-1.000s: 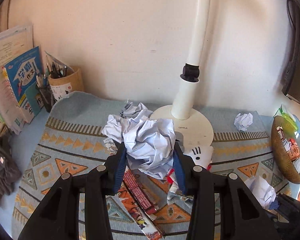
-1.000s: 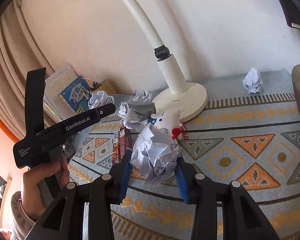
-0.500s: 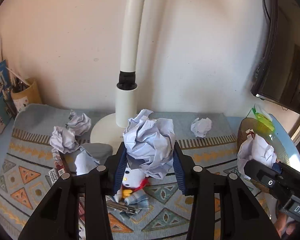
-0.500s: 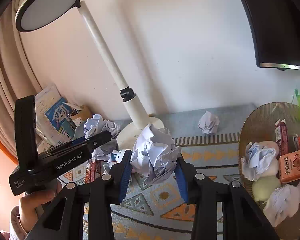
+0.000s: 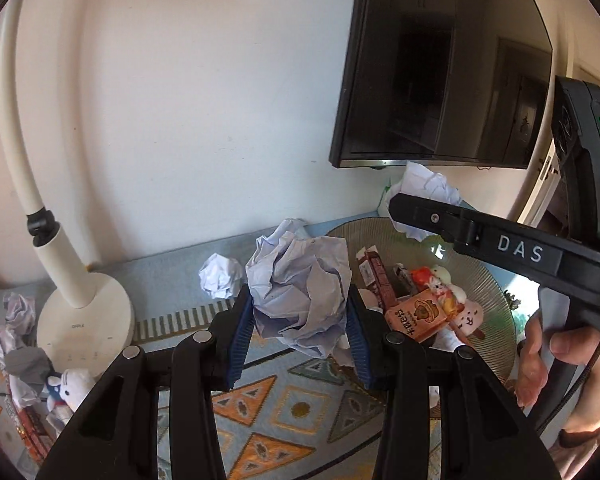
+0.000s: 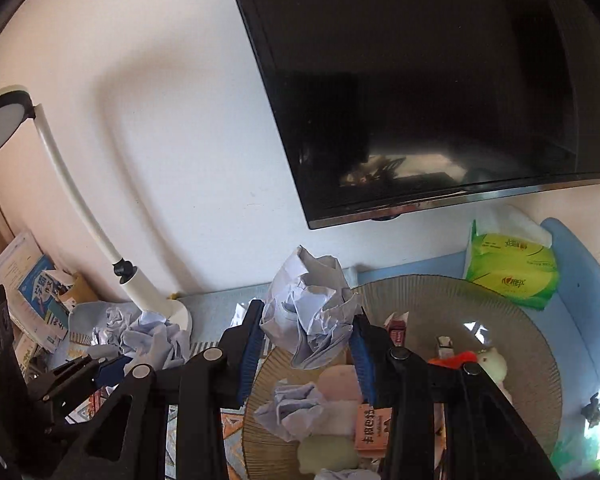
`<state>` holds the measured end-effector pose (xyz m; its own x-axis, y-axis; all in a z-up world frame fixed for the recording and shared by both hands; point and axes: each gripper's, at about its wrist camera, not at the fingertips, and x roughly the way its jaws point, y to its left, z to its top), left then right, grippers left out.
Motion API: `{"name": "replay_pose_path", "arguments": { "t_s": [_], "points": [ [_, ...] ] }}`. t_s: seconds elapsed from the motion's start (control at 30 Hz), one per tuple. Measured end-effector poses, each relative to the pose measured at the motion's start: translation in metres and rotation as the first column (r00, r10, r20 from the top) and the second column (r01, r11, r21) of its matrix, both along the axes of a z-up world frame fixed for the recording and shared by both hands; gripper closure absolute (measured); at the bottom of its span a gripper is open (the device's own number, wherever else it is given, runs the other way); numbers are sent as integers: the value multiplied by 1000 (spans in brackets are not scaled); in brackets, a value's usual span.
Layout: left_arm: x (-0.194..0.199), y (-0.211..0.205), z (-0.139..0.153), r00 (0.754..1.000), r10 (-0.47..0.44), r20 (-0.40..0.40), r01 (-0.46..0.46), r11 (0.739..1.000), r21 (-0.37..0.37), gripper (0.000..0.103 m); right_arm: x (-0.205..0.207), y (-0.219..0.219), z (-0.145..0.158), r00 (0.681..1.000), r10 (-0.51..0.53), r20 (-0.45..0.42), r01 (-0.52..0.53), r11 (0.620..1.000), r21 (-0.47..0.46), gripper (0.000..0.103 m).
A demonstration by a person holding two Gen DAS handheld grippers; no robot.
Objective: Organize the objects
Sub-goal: 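Carry both paper balls to the glass bowl and open both grippers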
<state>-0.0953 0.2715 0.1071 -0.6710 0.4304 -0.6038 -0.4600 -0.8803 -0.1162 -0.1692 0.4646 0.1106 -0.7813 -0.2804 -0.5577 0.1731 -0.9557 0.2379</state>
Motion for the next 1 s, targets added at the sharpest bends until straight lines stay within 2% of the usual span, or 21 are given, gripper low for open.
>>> {"name": "replay_pose_path", "arguments": {
  "t_s": [0.13, 0.3, 0.4, 0.5, 0.53, 0.57, 0.6, 0.63, 0.73, 1.0],
  "points": [
    [1, 37, -5, 998, -67, 3, 67, 998, -6, 63, -13, 16, 2, 1000, -20, 15, 19, 1000, 19, 63],
    [-1, 65, -15, 993, -115, 17, 116, 993, -16, 63, -26, 23, -10, 998, -48, 47, 45, 997, 59, 63],
    [-6, 75, -23, 991, -131, 28, 132, 991, -33, 63, -33, 31, -18, 993, -88, 82, 82, 994, 66, 63],
    [-11, 77, -27, 990, -137, 43, 138, 990, -25, 58, -37, 39, -26, 987, -128, 102, 120, 990, 80, 62],
    [-12, 77, -28, 990, -135, 47, 136, 991, -17, 53, -39, 41, -29, 982, -144, 119, 135, 987, 82, 55],
    [-15, 79, -30, 989, -133, 63, 134, 991, -15, 26, -42, 42, -32, 976, -163, 144, 152, 985, 83, 30],
    [-18, 80, -32, 987, -133, 86, 136, 990, -24, 4, -45, 43, -35, 971, -170, 167, 159, 984, 74, 0],
    [-21, 79, -33, 989, -125, 84, 127, 992, -23, 0, -46, 44, -38, 969, -164, 183, 157, 986, 54, 0],
    [-24, 74, -28, 995, -90, 44, 91, 996, -23, 0, -48, 41, -43, 962, -159, 221, 158, 987, 22, 0],
    [-40, 47, -18, 998, -34, 48, 35, 999, -21, 1, -38, 13, -32, 970, -162, 183, 156, 987, 46, 0]
  ]
}}
